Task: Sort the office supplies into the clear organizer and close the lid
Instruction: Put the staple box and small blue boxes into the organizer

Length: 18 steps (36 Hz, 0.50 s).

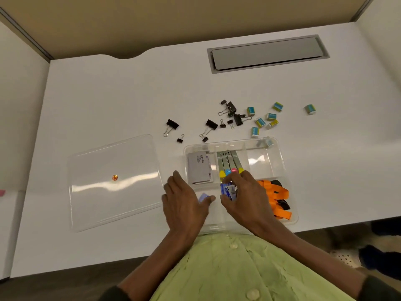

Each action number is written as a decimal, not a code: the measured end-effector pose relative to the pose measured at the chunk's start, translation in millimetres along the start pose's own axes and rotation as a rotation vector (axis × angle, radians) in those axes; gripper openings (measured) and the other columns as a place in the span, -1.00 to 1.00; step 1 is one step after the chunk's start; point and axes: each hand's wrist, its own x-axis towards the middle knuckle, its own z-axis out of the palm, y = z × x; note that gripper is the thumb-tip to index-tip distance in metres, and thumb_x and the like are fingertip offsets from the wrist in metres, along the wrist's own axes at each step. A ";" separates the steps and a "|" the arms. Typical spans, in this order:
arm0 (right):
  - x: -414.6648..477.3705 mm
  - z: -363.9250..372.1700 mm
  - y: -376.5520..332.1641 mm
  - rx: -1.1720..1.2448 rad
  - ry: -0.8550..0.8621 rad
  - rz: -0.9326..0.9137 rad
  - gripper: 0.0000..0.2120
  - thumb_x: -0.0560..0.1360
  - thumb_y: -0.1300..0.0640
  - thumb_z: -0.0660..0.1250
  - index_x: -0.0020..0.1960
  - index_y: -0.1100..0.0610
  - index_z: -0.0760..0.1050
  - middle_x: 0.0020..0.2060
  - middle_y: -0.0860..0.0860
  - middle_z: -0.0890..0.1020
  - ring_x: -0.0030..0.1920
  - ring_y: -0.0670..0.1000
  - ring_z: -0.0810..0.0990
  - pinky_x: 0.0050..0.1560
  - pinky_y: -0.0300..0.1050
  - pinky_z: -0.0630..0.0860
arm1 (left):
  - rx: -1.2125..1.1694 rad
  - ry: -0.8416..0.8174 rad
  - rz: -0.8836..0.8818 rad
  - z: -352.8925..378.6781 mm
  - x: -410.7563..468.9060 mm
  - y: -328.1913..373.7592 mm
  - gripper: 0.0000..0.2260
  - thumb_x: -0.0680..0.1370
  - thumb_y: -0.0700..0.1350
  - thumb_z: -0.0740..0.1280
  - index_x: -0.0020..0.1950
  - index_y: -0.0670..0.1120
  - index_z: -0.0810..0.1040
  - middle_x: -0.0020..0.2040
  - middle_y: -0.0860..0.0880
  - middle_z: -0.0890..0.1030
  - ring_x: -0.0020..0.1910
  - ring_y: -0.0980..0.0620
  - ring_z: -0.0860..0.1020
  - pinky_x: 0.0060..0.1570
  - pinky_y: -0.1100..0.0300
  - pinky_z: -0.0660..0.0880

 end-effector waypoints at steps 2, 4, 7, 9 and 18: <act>1.4 2.0 -3.3 -0.035 -0.013 -0.004 -0.61 0.42 0.00 0.52 0.19 -0.02 0.50 0.12 0.01 0.54 -0.06 -0.02 0.60 -0.17 -0.23 0.58 | -0.016 -0.076 -0.004 8.6 -1.9 4.4 0.15 0.37 0.36 0.49 0.64 -0.19 -0.05 0.51 -0.16 0.34 0.46 -0.15 0.40 0.35 -0.02 0.46; 2.0 3.1 -5.9 -0.060 -0.018 -0.002 -0.61 0.42 0.00 0.51 0.20 -0.01 0.50 0.13 0.02 0.55 -0.03 0.00 0.61 -0.11 -0.14 0.63 | -0.009 -0.115 -0.005 14.4 -1.4 9.0 0.14 0.40 0.28 0.52 0.66 -0.17 -0.13 0.52 -0.14 0.32 0.45 -0.12 0.41 0.31 0.01 0.49; 2.0 3.5 -6.4 -0.093 -0.028 0.005 -0.60 0.43 -0.03 0.50 0.21 -0.02 0.48 0.15 0.01 0.54 -0.01 0.01 0.61 -0.07 -0.13 0.63 | -0.037 -0.148 -0.031 14.4 2.7 13.8 0.05 0.48 0.15 0.51 0.65 -0.15 -0.15 0.51 -0.11 0.33 0.38 -0.09 0.48 0.17 0.02 0.58; 1.5 4.3 -4.3 -0.099 -0.037 0.008 -0.60 0.44 -0.05 0.49 0.22 -0.02 0.48 0.15 0.01 0.55 -0.01 0.00 0.60 -0.08 -0.15 0.62 | -0.053 -0.141 -0.029 13.4 5.2 14.6 -0.04 0.52 0.05 0.49 0.64 -0.14 -0.14 0.48 -0.11 0.36 0.32 -0.08 0.53 0.06 0.03 0.61; 0.8 7.7 -7.3 -0.094 -0.091 0.003 -0.61 0.45 -0.07 0.48 0.21 -0.03 0.48 0.17 -0.01 0.54 0.02 -0.01 0.60 -0.05 -0.20 0.59 | -0.225 -0.118 -0.064 6.4 11.1 -0.6 -0.20 0.50 0.16 0.49 0.56 0.01 0.09 0.43 -0.02 0.52 0.20 -0.09 0.65 0.07 -0.01 0.66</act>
